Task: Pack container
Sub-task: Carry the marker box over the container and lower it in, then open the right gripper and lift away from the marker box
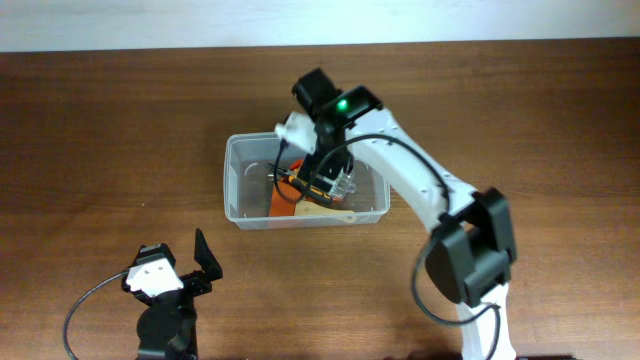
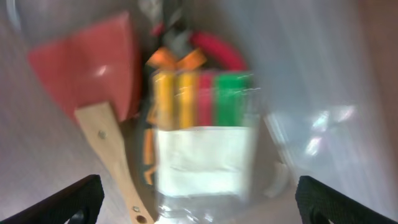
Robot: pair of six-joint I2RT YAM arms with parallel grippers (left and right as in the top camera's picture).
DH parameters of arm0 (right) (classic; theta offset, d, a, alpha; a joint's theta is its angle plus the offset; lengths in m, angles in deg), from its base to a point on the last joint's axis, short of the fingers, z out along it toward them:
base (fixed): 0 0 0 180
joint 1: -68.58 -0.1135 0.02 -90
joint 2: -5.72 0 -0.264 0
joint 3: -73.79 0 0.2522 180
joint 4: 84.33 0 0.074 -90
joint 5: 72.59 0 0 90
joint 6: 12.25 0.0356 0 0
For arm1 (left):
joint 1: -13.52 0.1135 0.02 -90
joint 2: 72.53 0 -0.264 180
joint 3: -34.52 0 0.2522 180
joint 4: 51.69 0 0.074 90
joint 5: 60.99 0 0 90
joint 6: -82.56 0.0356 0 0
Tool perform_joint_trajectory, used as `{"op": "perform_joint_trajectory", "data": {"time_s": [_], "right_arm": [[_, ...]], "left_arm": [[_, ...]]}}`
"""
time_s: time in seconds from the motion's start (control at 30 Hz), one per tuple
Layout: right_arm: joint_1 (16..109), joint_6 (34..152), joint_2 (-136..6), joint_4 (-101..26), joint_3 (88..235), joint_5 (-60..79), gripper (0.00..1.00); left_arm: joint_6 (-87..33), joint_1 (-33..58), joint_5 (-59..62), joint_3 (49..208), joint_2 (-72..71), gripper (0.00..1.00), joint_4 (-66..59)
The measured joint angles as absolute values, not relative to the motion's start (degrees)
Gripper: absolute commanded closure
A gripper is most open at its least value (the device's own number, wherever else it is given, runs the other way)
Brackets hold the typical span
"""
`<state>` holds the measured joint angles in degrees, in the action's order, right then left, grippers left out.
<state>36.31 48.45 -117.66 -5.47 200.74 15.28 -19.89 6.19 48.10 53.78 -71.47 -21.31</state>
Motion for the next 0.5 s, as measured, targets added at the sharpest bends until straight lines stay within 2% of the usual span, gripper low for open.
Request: {"op": "perform_joint_trajectory", "data": {"time_s": [0.2,0.37,0.5], "right_arm": [[42.41,61.26,-109.15,-1.27,209.26,20.66,0.01],[55.30,70.00,-100.98,1.07,212.30,23.43,0.02],[62.19,72.76,-99.45,1.76,212.32,24.31,0.01]], "left_arm": [[-19.89,6.19,48.12,53.78,-71.47,0.01,-21.31],[-19.89,6.19,48.12,53.78,-71.47,0.01,-21.31],[-19.89,6.19,48.12,53.78,-71.47,0.01,-21.31]]}}
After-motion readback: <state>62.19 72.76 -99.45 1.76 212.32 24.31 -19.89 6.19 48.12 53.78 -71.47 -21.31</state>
